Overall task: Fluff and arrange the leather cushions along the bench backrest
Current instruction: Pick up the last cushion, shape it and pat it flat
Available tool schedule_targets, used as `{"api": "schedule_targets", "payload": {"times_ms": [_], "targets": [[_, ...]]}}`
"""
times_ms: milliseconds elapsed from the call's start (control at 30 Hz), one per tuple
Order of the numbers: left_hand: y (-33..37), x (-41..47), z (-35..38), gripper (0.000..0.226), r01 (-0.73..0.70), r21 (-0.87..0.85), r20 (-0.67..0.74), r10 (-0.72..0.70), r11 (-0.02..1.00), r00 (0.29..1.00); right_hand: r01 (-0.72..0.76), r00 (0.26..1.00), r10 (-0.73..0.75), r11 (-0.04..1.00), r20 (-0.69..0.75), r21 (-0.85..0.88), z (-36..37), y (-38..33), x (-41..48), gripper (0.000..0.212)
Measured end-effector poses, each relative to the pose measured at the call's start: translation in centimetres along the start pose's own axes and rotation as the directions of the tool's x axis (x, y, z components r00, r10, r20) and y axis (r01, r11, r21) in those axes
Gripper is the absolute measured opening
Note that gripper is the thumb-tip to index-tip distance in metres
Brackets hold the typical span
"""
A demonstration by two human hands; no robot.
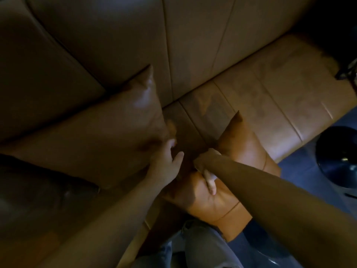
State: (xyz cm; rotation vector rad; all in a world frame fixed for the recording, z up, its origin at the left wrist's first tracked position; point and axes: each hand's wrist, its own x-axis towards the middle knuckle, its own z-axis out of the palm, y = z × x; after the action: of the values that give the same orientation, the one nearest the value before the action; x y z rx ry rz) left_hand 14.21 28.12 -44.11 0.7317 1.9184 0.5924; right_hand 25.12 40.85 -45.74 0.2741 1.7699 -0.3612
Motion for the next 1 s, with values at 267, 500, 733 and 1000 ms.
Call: {"api": "schedule_targets", "payload": {"times_ms": [267,500,733,1000], "targets": [[-0.1,-2.7,-2.7,0.094,0.212,-0.402,0.267,-0.108,0.891,0.958,0.157,0.748,-0.388,0.892,-0.539,-0.424,-2.2,-3.8,-21.8,0.06],[14.7,-9.3,-19.2,0.155,-0.339,-0.619,0.039,0.46,0.708,0.887,-0.012,0.476,-0.511,0.81,-0.716,-0.586,-4.4,-10.4,-43.2,0.026],[26.4,-19.3,-30.7,0.131,-0.736,-0.442,0.058,0.835,0.512,0.547,-0.255,0.301,-0.684,0.613,-0.664,-0.748,-3.3,-13.8,-55.7,0.034],[30.0,-26.5,-28.0,0.084,-0.683,-0.14,-0.545,0.521,0.717,0.658,0.522,0.059,0.057,0.849,-0.997,0.079,-1.7,-2.1,-61.0,0.087]]}}
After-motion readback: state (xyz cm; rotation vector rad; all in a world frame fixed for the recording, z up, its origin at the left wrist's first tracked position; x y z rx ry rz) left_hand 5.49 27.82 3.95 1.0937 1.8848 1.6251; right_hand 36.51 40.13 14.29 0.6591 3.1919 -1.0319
